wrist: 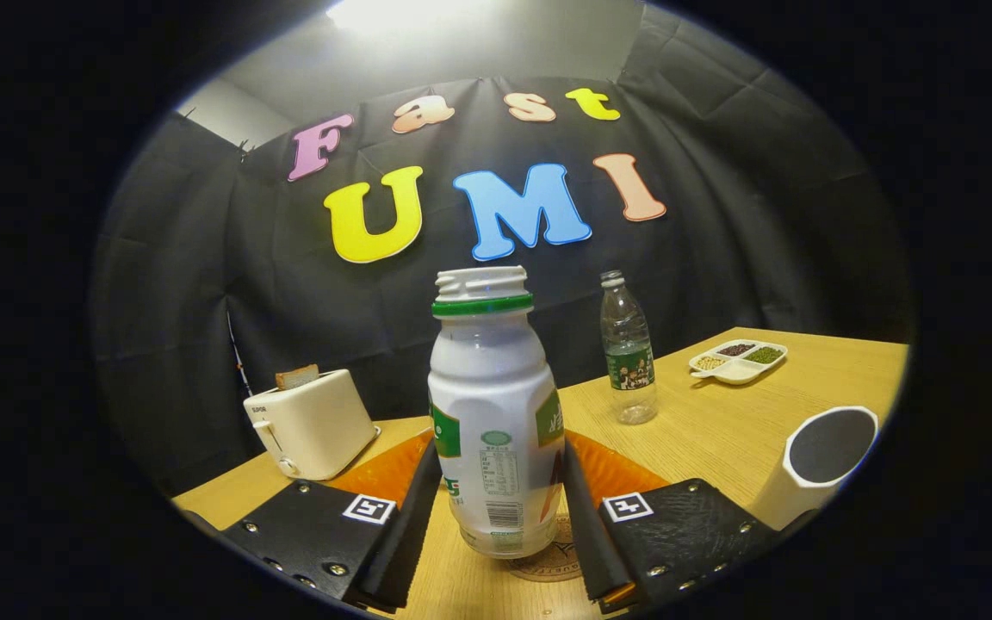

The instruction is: Take the bottle from table, then pour the juice into the cup, finally place the bottle on the coaster

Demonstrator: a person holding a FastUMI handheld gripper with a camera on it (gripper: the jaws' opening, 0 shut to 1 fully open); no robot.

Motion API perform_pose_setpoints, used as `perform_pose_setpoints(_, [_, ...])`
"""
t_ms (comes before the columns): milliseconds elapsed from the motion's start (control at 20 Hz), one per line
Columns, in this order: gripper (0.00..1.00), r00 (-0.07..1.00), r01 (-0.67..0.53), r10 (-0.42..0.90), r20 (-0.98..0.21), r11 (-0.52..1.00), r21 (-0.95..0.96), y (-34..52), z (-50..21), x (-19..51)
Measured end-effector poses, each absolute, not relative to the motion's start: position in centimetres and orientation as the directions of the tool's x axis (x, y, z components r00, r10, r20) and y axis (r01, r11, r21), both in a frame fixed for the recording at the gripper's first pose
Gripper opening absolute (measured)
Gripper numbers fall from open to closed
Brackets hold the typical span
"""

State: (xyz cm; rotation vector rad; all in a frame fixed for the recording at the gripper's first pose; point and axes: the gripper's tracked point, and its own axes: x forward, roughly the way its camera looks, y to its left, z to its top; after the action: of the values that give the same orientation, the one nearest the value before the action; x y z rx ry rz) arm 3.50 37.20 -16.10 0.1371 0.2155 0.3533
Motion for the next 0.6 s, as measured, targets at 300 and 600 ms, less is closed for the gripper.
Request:
perform_pose_setpoints(300, [0.73,0.920,-0.302,0.326,-0.219,0.944,0.136,37.0,-18.2,4.7])
perform_pose_setpoints(600, [0.75,0.924,-0.305,0.313,-0.221,0.950,0.070,36.9,-18.7,4.6])
